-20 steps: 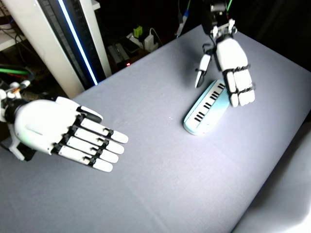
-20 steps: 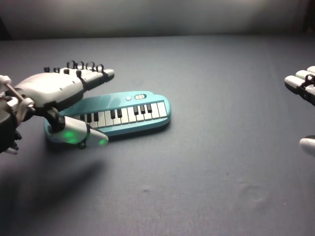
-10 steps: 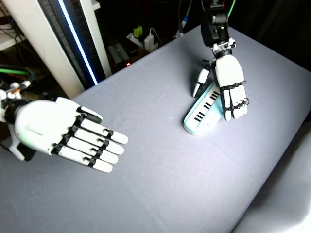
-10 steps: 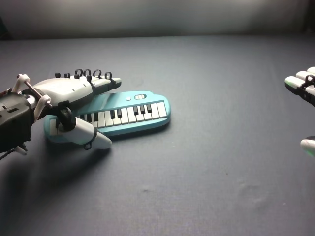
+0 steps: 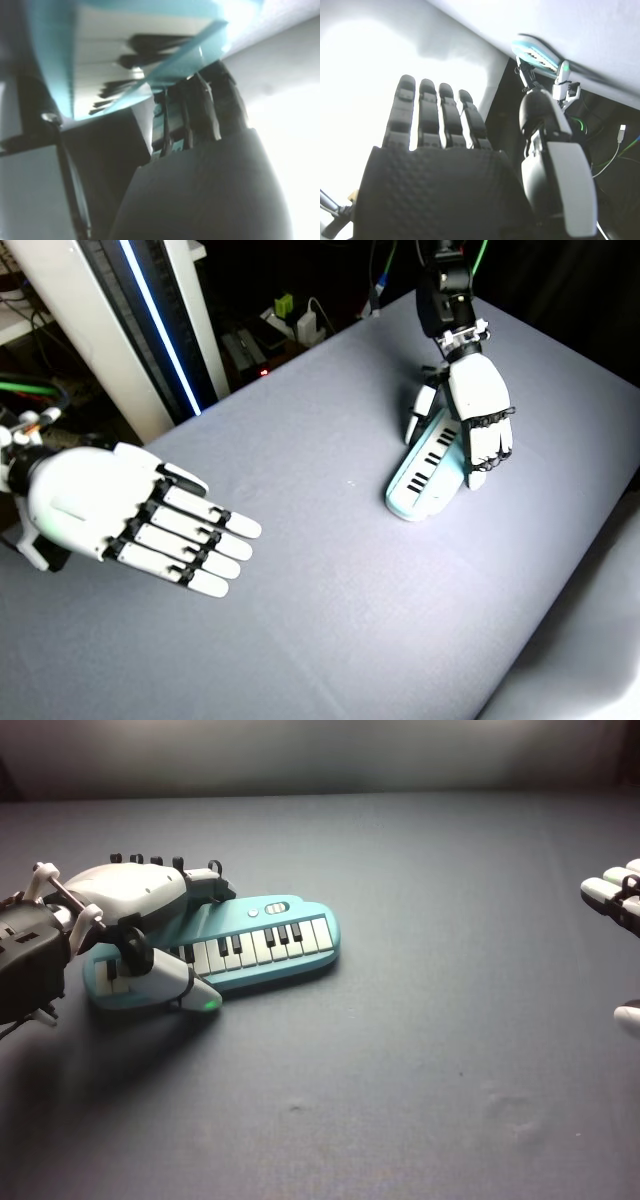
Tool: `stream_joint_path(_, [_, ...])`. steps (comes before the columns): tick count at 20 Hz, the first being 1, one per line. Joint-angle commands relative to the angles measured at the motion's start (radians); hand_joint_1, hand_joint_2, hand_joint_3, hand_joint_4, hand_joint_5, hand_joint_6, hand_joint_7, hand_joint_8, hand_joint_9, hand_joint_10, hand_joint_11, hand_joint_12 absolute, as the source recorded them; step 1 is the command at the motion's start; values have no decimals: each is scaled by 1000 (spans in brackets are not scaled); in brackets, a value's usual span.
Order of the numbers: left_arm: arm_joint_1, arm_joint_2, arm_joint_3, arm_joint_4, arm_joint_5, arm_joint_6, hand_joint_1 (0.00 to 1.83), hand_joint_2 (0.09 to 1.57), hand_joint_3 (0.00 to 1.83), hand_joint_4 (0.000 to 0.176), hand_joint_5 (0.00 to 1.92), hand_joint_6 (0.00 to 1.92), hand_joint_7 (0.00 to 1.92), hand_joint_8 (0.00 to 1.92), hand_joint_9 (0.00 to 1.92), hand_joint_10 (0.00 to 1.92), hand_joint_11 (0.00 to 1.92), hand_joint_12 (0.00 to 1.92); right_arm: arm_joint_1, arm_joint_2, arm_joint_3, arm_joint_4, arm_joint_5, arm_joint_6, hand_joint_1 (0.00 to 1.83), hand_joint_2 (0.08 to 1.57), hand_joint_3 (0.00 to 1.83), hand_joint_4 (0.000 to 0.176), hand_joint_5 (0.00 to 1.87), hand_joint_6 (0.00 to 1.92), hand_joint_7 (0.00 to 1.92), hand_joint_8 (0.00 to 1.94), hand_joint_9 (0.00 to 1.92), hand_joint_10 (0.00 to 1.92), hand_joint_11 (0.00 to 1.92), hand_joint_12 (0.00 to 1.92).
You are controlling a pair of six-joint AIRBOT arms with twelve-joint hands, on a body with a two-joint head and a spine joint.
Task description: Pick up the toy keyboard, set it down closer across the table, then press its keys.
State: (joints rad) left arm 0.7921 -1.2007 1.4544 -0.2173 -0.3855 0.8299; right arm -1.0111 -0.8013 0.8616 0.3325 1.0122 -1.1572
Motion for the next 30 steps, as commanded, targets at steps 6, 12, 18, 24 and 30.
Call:
stream_joint_path(6, [-18, 27, -49, 74, -123, -34, 1290, 1103, 1, 0, 209, 1538, 170, 1697, 287, 1914, 446, 1921, 5, 2, 0, 0, 137, 9, 300, 1351, 0, 0, 0, 0, 0, 0, 0, 0, 0, 0])
stream_joint_path(12, [-84, -5, -80, 363, -213, -240, 1315, 1088, 1, 0, 236, 1343, 153, 1584, 245, 1839, 386, 1921, 4, 14, -11, -20, 210, 47, 260, 1344, 1, 19, 0, 0, 0, 0, 0, 0, 0, 0])
stream_joint_path(18, [-180, -181, 5, 586, -166, -417, 1258, 1101, 2, 0, 286, 1290, 342, 1345, 422, 1626, 403, 1891, 9, 22, -12, -80, 303, 117, 39, 1349, 2, 73, 0, 0, 0, 0, 0, 0, 0, 0])
stream_joint_path(24, [-204, -343, 105, 653, -98, -500, 1183, 1106, 0, 0, 232, 1311, 231, 1151, 193, 1346, 235, 1736, 27, 21, -14, -108, 352, 125, 5, 1361, 9, 67, 0, 0, 0, 0, 0, 0, 0, 0])
stream_joint_path(30, [-196, -390, 149, 662, -80, -568, 730, 1022, 0, 161, 1, 1, 1, 0, 0, 1, 0, 3, 28, 23, -14, -115, 359, 137, 12, 1361, 0, 57, 0, 0, 0, 0, 0, 0, 0, 0])
